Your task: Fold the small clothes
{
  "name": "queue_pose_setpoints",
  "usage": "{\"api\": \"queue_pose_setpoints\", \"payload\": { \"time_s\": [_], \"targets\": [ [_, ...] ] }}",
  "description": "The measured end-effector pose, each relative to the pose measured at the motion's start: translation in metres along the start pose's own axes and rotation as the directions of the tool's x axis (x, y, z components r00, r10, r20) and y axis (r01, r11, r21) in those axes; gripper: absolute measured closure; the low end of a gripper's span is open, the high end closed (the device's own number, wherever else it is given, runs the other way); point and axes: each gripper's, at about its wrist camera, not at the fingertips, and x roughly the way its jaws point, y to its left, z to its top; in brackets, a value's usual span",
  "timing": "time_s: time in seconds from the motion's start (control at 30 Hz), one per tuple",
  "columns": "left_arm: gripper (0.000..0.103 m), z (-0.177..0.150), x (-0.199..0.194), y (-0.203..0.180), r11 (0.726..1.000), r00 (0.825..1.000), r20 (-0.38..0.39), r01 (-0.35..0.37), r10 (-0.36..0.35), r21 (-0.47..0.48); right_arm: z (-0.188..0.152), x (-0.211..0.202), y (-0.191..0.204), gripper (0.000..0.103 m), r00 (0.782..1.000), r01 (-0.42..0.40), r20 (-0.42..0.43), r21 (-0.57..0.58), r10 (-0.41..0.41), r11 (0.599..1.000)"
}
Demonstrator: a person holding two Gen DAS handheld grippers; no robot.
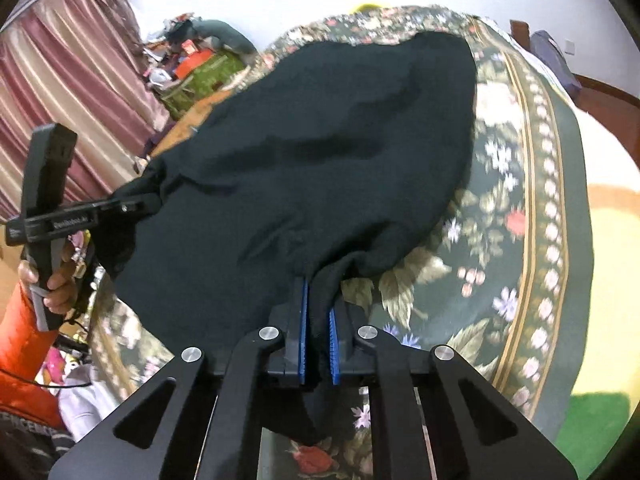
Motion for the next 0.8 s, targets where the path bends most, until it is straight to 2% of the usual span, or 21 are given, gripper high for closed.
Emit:
{"api": "queue_pose_setpoints", "payload": {
  "time_s": [0.13, 0.33, 0.43, 0.53, 0.6, 0.8],
  "targets": [
    [0.087, 0.021, -0.021, -0.001, 0.999, 0.999, 0.031, 0.044, -0.044, -0.002, 0.023, -0.017, 0.005, 0.096, 0.998, -0.014, 0.061, -0.029, 0.016, 0.999],
    [0.088, 0.083, -0.033, -0.006, 0.996, 0.994, 0.071, 0.088, -0.086, -0.025, 0.068, -0.036, 0.004, 0.096, 0.987, 0.011, 0.16, -0.065, -0.001, 0.998],
    [0.088, 0.116, -0.027, -0.005, 0.997, 0.994, 0.082, 0.078, -0.075, -0.027, 0.093, -0.035, 0.0, 0.096, 0.981, 0.045, 0.189, -0.08, -0.029, 0.996],
    [0.087, 0.147, -0.007, 0.006, 0.996, 0.995, 0.073, 0.076, -0.072, -0.048, 0.115, -0.025, -0.014, 0.096, 0.979, 0.067, 0.197, -0.061, -0.053, 0.996],
    [0.087, 0.166, 0.02, 0.017, 0.997, 0.997, 0.051, 0.053, -0.05, -0.059, 0.129, -0.009, -0.029, 0.096, 0.98, 0.081, 0.186, -0.034, -0.074, 0.996],
    [0.083, 0.177, 0.102, 0.053, 0.994, 0.998, -0.058, 0.027, -0.033, -0.107, 0.144, 0.046, -0.068, 0.096, 0.989, 0.111, 0.096, 0.013, -0.112, 0.994]
  ]
}}
